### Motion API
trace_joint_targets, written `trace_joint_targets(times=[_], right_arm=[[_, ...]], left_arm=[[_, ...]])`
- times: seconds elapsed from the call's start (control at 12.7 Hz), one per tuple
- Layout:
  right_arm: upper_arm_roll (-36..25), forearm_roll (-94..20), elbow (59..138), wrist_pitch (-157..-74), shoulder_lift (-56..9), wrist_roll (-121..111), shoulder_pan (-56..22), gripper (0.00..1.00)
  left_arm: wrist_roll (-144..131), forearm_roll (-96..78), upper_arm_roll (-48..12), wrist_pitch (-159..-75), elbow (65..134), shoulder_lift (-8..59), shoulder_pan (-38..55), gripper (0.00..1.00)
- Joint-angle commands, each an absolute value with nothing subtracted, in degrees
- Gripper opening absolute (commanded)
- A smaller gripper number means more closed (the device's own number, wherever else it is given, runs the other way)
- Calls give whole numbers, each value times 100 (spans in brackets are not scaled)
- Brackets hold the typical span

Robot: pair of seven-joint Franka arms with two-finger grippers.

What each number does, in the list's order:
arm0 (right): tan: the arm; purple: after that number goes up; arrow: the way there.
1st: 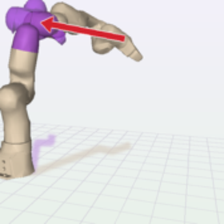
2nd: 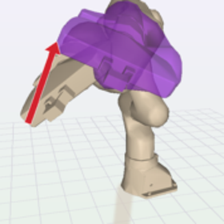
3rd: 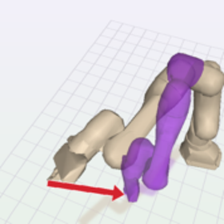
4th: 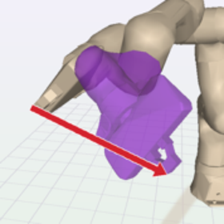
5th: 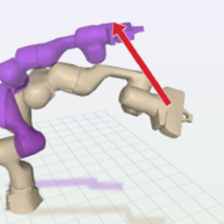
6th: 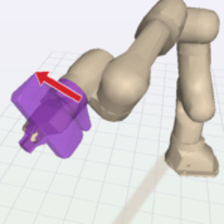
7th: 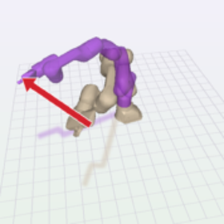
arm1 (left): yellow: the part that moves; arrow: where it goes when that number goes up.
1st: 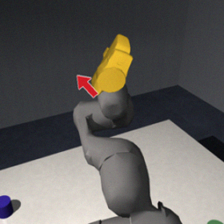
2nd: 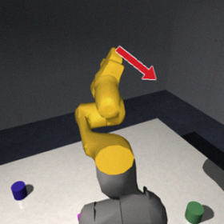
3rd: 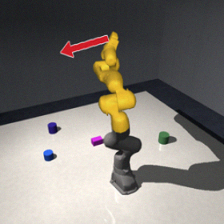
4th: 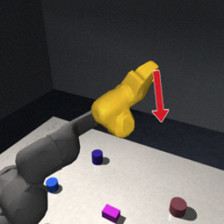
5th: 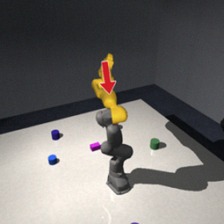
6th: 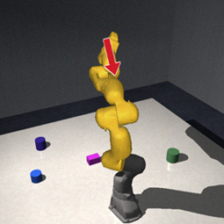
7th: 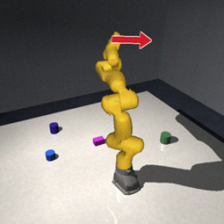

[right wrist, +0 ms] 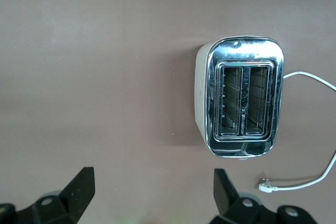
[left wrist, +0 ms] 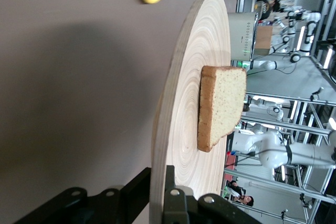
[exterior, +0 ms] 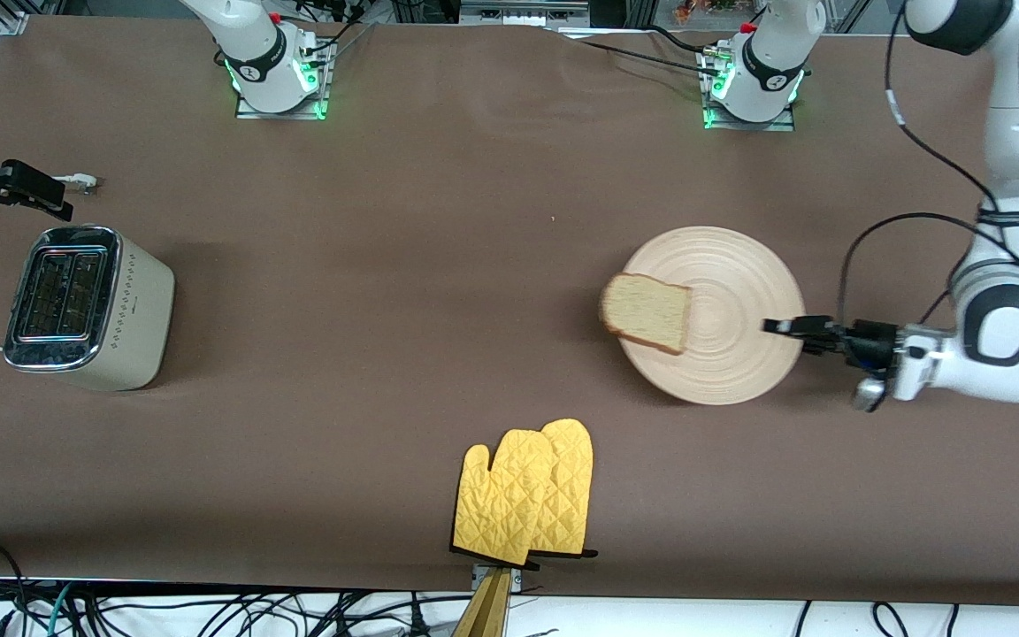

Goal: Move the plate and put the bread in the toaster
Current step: 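Push the wooden plate with bread toward the table center with the left gripper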

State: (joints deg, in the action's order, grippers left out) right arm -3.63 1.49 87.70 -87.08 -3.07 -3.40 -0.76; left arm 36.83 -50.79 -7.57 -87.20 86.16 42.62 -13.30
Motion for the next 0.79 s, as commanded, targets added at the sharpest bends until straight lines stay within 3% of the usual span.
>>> trace_joint_targets(times=[0.0, 0.39, 0.71], right_arm=[[-334, 229, 8745, -8710, -308, -273, -18, 100], [-334, 229, 8745, -8736, -308, -264, 18, 100], [-334, 211, 8754, -8745, -360, -255, 18, 100]], left_arm=[[3226, -5859, -633, -9680, 9140, 3718, -172, 0], [3340, -8031, -624, -11922, 9028, 4463, 1825, 0], [3471, -8437, -545, -12603, 8500, 5123, 2460, 0]])
